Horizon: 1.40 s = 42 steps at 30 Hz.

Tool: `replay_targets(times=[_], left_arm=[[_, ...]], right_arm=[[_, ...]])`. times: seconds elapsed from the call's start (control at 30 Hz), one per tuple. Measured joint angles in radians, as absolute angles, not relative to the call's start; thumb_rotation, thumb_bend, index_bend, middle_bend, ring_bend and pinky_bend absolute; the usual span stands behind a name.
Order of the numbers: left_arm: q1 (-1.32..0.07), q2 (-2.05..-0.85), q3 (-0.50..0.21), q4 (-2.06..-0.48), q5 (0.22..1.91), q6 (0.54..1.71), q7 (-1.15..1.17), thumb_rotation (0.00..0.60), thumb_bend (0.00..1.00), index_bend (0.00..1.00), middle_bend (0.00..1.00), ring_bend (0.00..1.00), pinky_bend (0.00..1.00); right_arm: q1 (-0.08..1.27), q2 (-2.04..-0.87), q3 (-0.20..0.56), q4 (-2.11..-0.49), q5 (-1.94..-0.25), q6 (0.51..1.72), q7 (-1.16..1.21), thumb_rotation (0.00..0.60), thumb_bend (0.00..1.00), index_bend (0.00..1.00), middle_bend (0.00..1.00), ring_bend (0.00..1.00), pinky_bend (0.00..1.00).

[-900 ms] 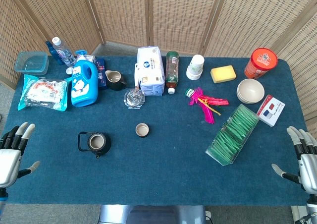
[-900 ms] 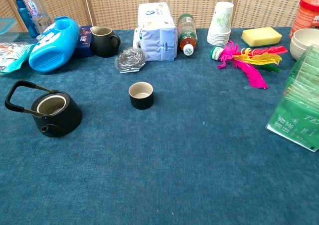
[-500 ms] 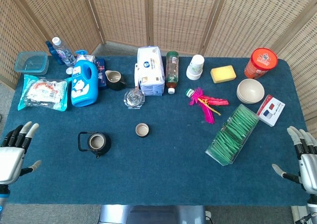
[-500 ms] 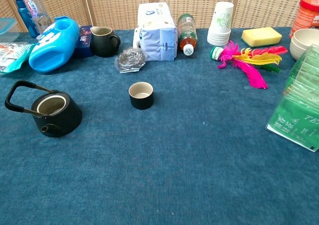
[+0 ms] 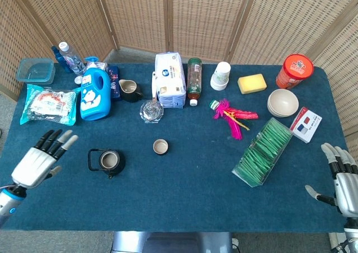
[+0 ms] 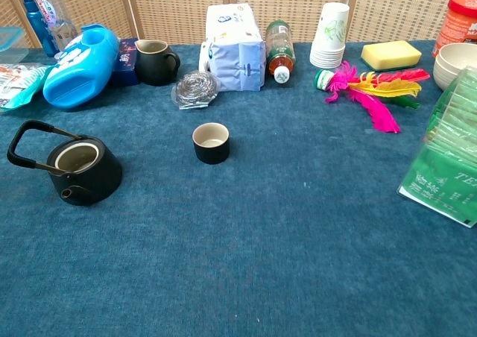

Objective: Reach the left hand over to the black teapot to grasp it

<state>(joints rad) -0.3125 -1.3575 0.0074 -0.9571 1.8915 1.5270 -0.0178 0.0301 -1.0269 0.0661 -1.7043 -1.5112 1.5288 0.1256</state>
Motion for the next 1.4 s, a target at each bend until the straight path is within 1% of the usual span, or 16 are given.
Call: replay_targets(times=[0.13, 0.3, 0.53, 0.73, 0.83, 0.93, 1.03, 1.07, 1.13, 1.17, 1.2, 1.27, 1.3, 1.33, 1.4], left_arm=[[-0.350, -1.444, 0.019, -0.844, 1.920, 1.547, -0.042, 0.600, 0.04, 0.00, 0.00, 0.00, 0.10], [-0.388, -1.515, 0.028, -0.779, 1.922, 1.555, -0.049, 0.600, 0.04, 0.00, 0.00, 0.00, 0.10], [-0.434, -1.549, 0.030, -0.777, 1.914, 1.526, 0.022, 0.600, 0.04, 0.00, 0.00, 0.00, 0.10], [-0.471, -1.566, 0.029, -0.809, 1.901, 1.493, 0.068, 0.600, 0.05, 0.00, 0.00, 0.00, 0.10], [-0.482, -1.569, 0.029, -0.832, 1.897, 1.487, 0.090, 0.600, 0.08, 0.00, 0.00, 0.00, 0.10], [-0.491, -1.570, 0.031, -0.856, 1.897, 1.487, 0.104, 0.600, 0.13, 0.00, 0.00, 0.00, 0.10], [-0.498, -1.569, 0.034, -0.874, 1.896, 1.484, 0.122, 0.600, 0.19, 0.00, 0.01, 0.03, 0.16], [-0.499, -1.568, 0.035, -0.877, 1.895, 1.482, 0.127, 0.600, 0.21, 0.03, 0.07, 0.08, 0.21], [-0.503, -1.568, 0.038, -0.882, 1.892, 1.476, 0.138, 0.600, 0.26, 0.14, 0.24, 0.22, 0.33], [-0.504, -1.569, 0.039, -0.883, 1.891, 1.474, 0.142, 0.600, 0.29, 0.24, 0.37, 0.31, 0.42], [-0.506, -1.572, 0.041, -0.883, 1.890, 1.472, 0.144, 0.600, 0.32, 0.32, 0.46, 0.40, 0.51], [-0.508, -1.577, 0.043, -0.880, 1.891, 1.473, 0.145, 0.600, 0.35, 0.41, 0.56, 0.50, 0.62], [-0.510, -1.581, 0.045, -0.876, 1.894, 1.478, 0.143, 0.600, 0.38, 0.44, 0.60, 0.54, 0.66], [-0.512, -1.584, 0.047, -0.871, 1.897, 1.482, 0.139, 0.600, 0.39, 0.46, 0.62, 0.56, 0.68], [-0.514, -1.594, 0.050, -0.853, 1.899, 1.491, 0.131, 0.600, 0.46, 0.53, 0.68, 0.62, 0.76]], right_arm=[[0.030, -1.024, 0.067, -1.704, -1.511, 1.528, 0.133, 0.600, 0.00, 0.00, 0.00, 0.00, 0.00], [0.029, -1.021, 0.066, -1.705, -1.514, 1.529, 0.141, 0.600, 0.00, 0.00, 0.00, 0.00, 0.00], [0.029, -1.019, 0.065, -1.705, -1.513, 1.524, 0.146, 0.600, 0.00, 0.00, 0.00, 0.00, 0.00], [0.027, -1.014, 0.064, -1.708, -1.521, 1.531, 0.152, 0.600, 0.00, 0.00, 0.00, 0.00, 0.00], [0.023, -1.011, 0.062, -1.711, -1.530, 1.540, 0.154, 0.600, 0.00, 0.00, 0.00, 0.00, 0.00], [0.022, -1.008, 0.059, -1.713, -1.536, 1.541, 0.160, 0.600, 0.00, 0.00, 0.00, 0.00, 0.00], [0.021, -1.006, 0.057, -1.713, -1.537, 1.541, 0.161, 0.600, 0.00, 0.00, 0.00, 0.00, 0.00], [0.021, -1.006, 0.057, -1.714, -1.537, 1.540, 0.161, 0.600, 0.00, 0.00, 0.00, 0.00, 0.00], [0.021, -1.005, 0.057, -1.714, -1.537, 1.538, 0.162, 0.600, 0.00, 0.00, 0.00, 0.00, 0.00], [0.021, -1.004, 0.056, -1.714, -1.537, 1.537, 0.162, 0.600, 0.00, 0.00, 0.00, 0.00, 0.00], [0.021, -1.003, 0.055, -1.715, -1.538, 1.537, 0.163, 0.600, 0.00, 0.00, 0.00, 0.00, 0.00], [0.021, -1.001, 0.054, -1.716, -1.539, 1.536, 0.166, 0.600, 0.00, 0.00, 0.00, 0.00, 0.00], [0.021, -1.000, 0.054, -1.717, -1.541, 1.537, 0.167, 0.600, 0.00, 0.00, 0.00, 0.00, 0.00], [0.020, -0.999, 0.053, -1.717, -1.541, 1.537, 0.168, 0.600, 0.00, 0.00, 0.00, 0.00, 0.00], [0.020, -0.998, 0.053, -1.717, -1.541, 1.537, 0.169, 0.600, 0.00, 0.00, 0.00, 0.00, 0.00]])
